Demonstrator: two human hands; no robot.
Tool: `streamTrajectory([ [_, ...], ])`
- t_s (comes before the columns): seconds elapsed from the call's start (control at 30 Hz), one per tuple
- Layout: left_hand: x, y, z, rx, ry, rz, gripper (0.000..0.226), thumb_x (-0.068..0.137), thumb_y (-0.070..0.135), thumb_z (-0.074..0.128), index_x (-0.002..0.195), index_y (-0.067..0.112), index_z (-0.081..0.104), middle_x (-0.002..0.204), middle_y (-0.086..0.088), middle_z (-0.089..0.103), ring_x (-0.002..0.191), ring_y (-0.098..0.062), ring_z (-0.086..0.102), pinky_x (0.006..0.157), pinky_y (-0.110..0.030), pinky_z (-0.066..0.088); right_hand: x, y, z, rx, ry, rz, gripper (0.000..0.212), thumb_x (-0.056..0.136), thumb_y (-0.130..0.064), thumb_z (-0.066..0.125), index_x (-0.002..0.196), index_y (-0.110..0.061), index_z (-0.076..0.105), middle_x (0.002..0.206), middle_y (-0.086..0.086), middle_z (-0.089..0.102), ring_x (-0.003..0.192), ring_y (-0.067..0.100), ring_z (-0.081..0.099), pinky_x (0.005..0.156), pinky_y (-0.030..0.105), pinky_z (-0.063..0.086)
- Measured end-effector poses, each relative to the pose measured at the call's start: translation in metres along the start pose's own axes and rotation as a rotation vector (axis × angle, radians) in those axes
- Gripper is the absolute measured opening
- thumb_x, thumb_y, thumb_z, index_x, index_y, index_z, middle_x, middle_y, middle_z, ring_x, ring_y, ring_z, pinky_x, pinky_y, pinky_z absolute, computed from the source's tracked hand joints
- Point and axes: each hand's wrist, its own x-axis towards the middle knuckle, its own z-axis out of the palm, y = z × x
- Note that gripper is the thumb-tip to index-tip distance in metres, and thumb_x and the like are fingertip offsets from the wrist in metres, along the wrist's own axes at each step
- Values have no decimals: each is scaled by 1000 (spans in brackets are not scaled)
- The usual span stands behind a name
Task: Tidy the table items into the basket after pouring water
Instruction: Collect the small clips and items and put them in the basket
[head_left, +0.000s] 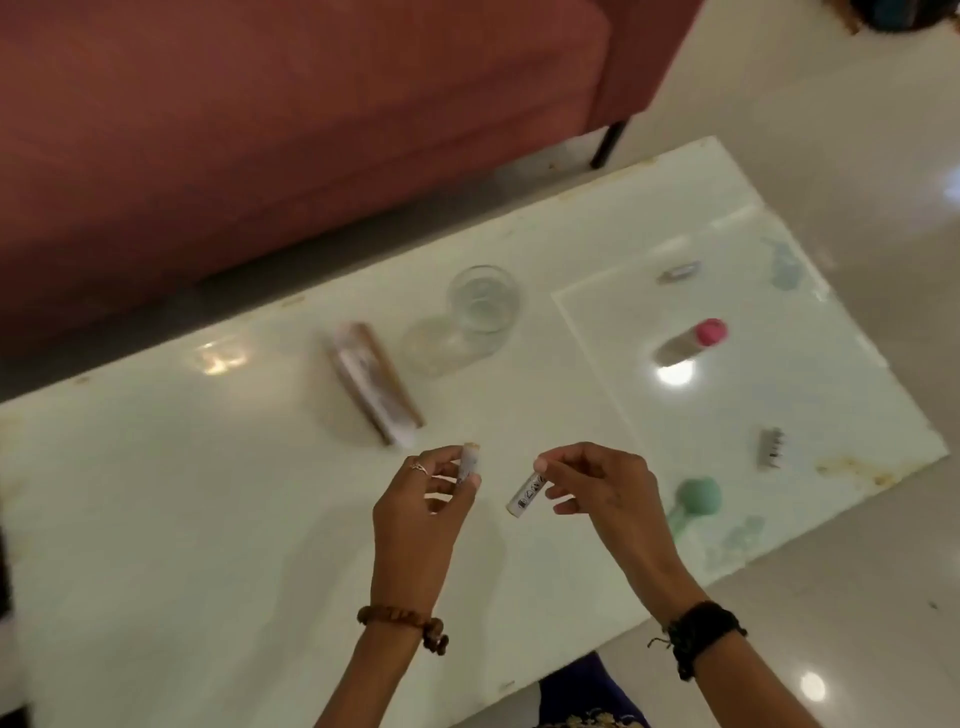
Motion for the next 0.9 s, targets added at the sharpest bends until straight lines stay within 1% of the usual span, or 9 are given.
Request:
streamTrajectory([
  [0.2, -41, -62, -159, -123, 247, -80, 30, 79, 10, 67, 86, 39, 61, 88, 13, 65, 73, 8, 58, 60, -3, 44, -56, -32, 175, -50, -287, -89, 6, 79, -13, 72, 74, -15, 75, 69, -1, 74, 63, 10, 69, 56, 16, 53],
  [0.33, -72, -108, -279, -3, 494, -79, 34, 78, 10, 68, 86, 41, 58, 87, 15, 64, 76, 5, 61, 64, -2, 45, -100, -45, 302, -103, -485, -165, 5, 79, -11, 71, 75, -13, 73, 67, -1, 73, 60, 10, 68, 56, 17, 53],
  [0.37, -81, -121, -311, 16, 574, -91, 33, 78, 10, 68, 86, 40, 58, 87, 10, 65, 78, 1, 63, 70, -6, 47, -113, -47, 335, -120, -538, -191, 3, 79, -11, 71, 76, -12, 73, 66, -2, 72, 57, 9, 66, 54, 17, 53],
  [0.47, -103, -170, -389, 82, 771, -236, 20, 79, 14, 68, 95, 26, 66, 85, 5, 65, 102, -25, 62, 98, -39, 45, -147, -47, 425, -255, -641, -316, 6, 79, -19, 73, 80, -14, 69, 72, -2, 69, 52, 4, 59, 46, 16, 47],
  [0.5, -110, -189, -412, 79, 808, -308, 21, 79, 15, 67, 99, 21, 66, 86, 4, 65, 106, -27, 60, 99, -40, 43, -158, -44, 456, -309, -665, -353, 8, 78, -21, 73, 80, -16, 68, 74, -1, 69, 54, 3, 58, 47, 16, 46],
  [0.57, -120, -222, -442, 44, 812, -422, 21, 82, 17, 63, 102, 16, 65, 96, -5, 68, 100, -26, 62, 88, -33, 47, -177, -38, 506, -387, -711, -405, 10, 76, -23, 74, 77, -17, 66, 76, -1, 68, 63, 6, 59, 58, 21, 49],
  [0.67, -129, -268, -464, 184, 751, -548, 15, 86, 26, 54, 88, 16, 65, 87, -10, 65, 86, -29, 62, 70, -25, 41, -199, -19, 566, -532, -778, -464, 10, 78, -19, 72, 74, -18, 63, 77, 2, 68, 74, 16, 63, 67, 33, 51],
  [0.8, -131, -308, -473, 220, 692, -636, 19, 86, 28, 55, 96, 15, 66, 97, -14, 68, 93, -35, 62, 74, -35, 48, -215, 6, 610, -931, -786, -685, 6, 88, -13, 55, 87, -10, 60, 89, 11, 70, 85, 30, 64, 71, 38, 52],
  [0.9, -128, -328, -470, 197, 614, -688, 23, 88, 30, 53, 92, 11, 64, 95, -16, 67, 91, -35, 62, 73, -35, 49, -224, 18, 623, -1132, -800, -829, 8, 90, -7, 48, 86, -9, 55, 92, 15, 67, 84, 34, 62, 65, 34, 42],
])
